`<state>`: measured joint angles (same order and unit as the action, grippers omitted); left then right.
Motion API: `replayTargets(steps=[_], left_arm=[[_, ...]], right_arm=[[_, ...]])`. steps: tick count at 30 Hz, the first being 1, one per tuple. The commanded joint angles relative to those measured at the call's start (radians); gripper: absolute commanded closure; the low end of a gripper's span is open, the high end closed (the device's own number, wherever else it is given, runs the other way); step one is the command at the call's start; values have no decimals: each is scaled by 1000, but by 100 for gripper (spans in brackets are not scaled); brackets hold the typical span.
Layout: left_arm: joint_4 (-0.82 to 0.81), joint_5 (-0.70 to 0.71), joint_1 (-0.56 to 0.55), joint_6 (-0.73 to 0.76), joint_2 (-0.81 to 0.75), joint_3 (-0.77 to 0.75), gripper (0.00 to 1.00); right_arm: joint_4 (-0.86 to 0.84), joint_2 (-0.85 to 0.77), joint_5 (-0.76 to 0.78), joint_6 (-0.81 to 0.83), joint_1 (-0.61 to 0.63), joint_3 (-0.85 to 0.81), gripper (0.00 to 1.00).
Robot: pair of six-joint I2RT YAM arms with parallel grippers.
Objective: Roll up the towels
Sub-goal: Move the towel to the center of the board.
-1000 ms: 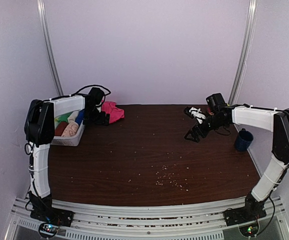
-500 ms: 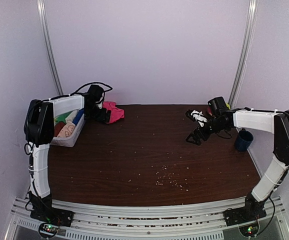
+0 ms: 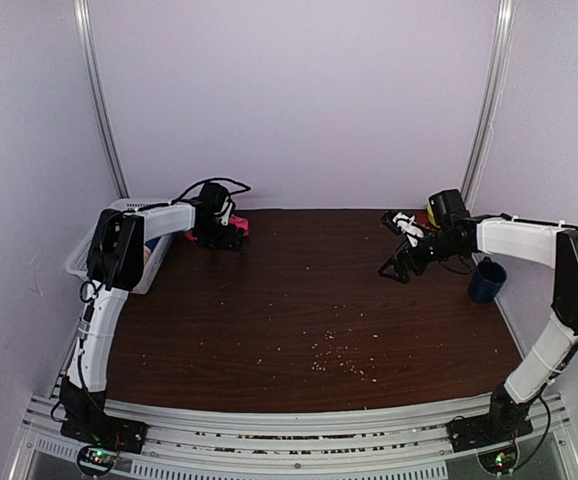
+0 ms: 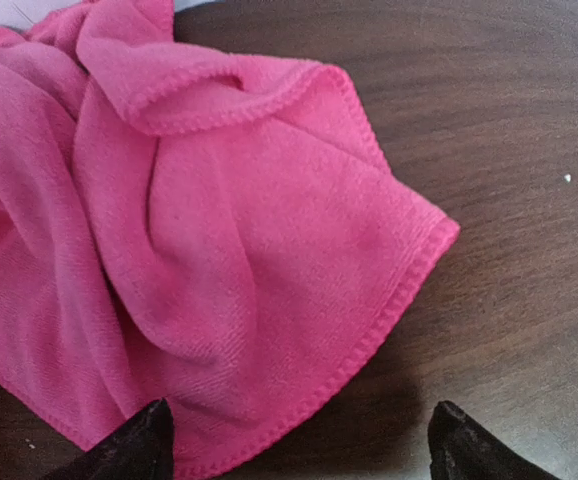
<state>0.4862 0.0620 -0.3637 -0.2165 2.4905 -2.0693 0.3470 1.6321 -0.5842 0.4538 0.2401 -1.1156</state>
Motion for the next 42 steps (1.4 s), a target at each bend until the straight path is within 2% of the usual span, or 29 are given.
replayTargets(steps=[1,6,14,17,19,26,31,33,37,42], left_arm=[[-63,-26,-3,41,20,-41,15],[-65,-15,-3,61,42,-46,31],[-56,-34,-3,86,63,-37,76],[-55,-47,-2,91,66,-35,86],[-53,-60,-4,96,66,-37,99],[-19,-135,-36,112,8,-25,100],[-19,-182,-143,130,-138,104,100],[-18,-186,-196,128,-190,170,100],[-21,-189,-315,71,-268,331,100],[-93,-203,-478,-24,-330,492,100]], right_arm=[[-1,-23,-23,16,-4,-2,0],[2,-26,-29,17,-4,-3,0],[-3,-30,-29,19,-4,-3,0],[-12,-40,-26,19,-4,4,0],[-25,-54,-20,21,-4,11,0],[-131,-168,86,38,-4,68,0],[-364,-322,144,-42,-4,219,0],[-438,-379,124,-34,-7,299,0],[-376,-393,1,23,-7,283,0],[-285,-375,-55,127,-7,248,0]])
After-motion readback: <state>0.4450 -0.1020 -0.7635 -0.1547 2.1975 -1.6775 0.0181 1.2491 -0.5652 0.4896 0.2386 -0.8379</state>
